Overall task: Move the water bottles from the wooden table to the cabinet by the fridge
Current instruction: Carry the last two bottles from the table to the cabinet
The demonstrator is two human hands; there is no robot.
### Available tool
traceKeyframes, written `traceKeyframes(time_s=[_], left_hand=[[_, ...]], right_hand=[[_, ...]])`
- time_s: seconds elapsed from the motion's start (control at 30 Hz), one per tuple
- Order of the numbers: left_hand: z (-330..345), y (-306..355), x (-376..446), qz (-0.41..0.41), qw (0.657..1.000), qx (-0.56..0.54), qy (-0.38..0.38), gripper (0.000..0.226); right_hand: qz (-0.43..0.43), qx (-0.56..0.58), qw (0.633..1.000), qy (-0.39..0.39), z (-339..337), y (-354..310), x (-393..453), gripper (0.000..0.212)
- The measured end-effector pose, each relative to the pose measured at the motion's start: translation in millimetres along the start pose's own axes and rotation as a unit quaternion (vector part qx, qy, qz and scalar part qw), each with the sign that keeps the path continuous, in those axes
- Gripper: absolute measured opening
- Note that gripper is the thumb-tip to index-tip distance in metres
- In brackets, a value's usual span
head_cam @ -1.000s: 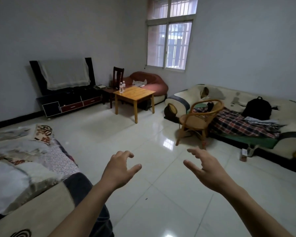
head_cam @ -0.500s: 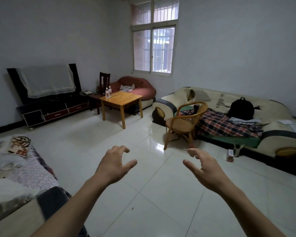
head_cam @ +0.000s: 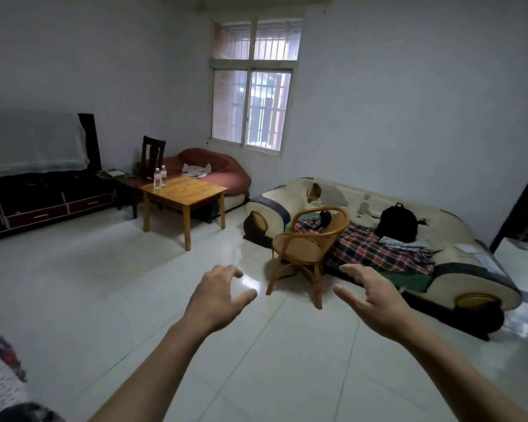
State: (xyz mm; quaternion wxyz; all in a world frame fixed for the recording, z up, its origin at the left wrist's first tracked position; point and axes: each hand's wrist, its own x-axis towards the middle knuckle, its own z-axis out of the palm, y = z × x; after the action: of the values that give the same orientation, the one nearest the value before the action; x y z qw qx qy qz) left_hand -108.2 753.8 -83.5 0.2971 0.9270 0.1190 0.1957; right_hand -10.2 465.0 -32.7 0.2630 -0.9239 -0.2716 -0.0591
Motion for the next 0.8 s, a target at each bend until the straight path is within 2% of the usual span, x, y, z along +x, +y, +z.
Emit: traceKeyframes(time_s=[0.23, 0.4, 0.63, 0.8], left_hand=[[-6, -68, 36, -0.022, 0.999, 0.023, -0.028, 0.051], [-10, -107, 60, -0.028, 0.997, 0.066, -0.009, 0.050], [1, -129, 113, -0.039, 0.996, 0.072, -0.022, 0.050], [-3, -146, 181, -0.039, 0.992, 0.117, -0.009, 0.052]], right_hand=[[0.002, -0.017, 0.999, -0.035, 52, -27, 47, 0.063], [0.007, -0.024, 0.999, -0.043, 73, -30, 87, 0.062], [-0.012, 0.002, 0.999, -0.053, 103, -23, 152, 0.064], [-0.043, 0.041, 0.997, -0.043, 122, -10, 228, 0.060]])
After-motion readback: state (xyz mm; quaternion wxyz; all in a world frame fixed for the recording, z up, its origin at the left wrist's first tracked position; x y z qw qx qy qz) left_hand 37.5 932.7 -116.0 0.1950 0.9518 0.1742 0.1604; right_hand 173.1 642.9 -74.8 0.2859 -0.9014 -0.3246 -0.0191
